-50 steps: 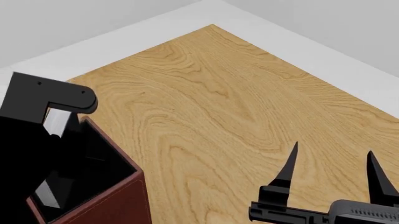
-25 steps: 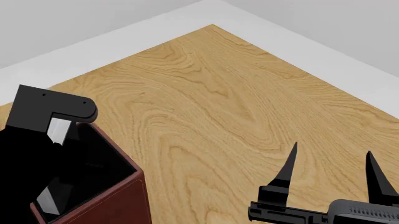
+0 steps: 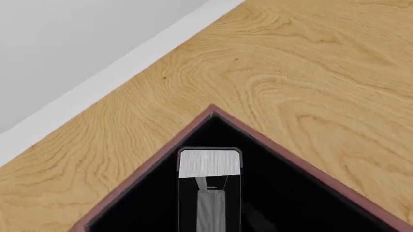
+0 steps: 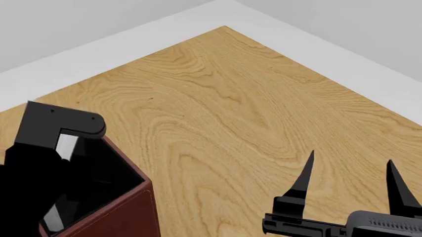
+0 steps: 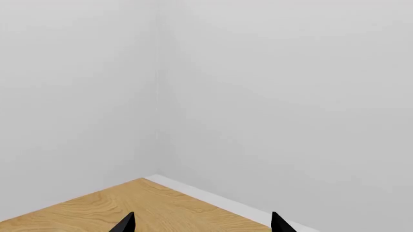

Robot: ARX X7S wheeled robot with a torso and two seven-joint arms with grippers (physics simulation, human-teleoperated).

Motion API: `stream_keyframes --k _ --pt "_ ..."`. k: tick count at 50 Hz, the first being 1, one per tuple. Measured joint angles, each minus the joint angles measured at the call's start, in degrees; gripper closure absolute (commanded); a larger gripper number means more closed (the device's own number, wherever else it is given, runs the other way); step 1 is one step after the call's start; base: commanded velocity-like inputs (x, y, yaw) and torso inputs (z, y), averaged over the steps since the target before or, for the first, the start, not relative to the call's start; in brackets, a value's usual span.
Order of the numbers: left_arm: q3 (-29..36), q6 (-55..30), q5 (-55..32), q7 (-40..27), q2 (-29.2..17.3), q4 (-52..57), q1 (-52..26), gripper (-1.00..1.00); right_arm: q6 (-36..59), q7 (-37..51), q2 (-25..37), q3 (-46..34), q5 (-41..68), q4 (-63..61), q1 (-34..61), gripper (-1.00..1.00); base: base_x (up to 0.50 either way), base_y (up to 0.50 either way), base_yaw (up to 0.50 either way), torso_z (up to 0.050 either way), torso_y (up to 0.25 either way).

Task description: Pick up the book and place it in the right compartment of the caddy.

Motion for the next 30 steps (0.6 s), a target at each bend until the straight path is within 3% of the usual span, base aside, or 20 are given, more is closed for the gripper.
stream_keyframes --k 30 --pt "1.29 1.72 3.52 4.12 2.3 -7.31 3.39 1.0 -0.11 0.24 0.15 -0.78 -0.05 0.68 0.43 -1.0 0.0 0.0 0.0 0.0 0.001"
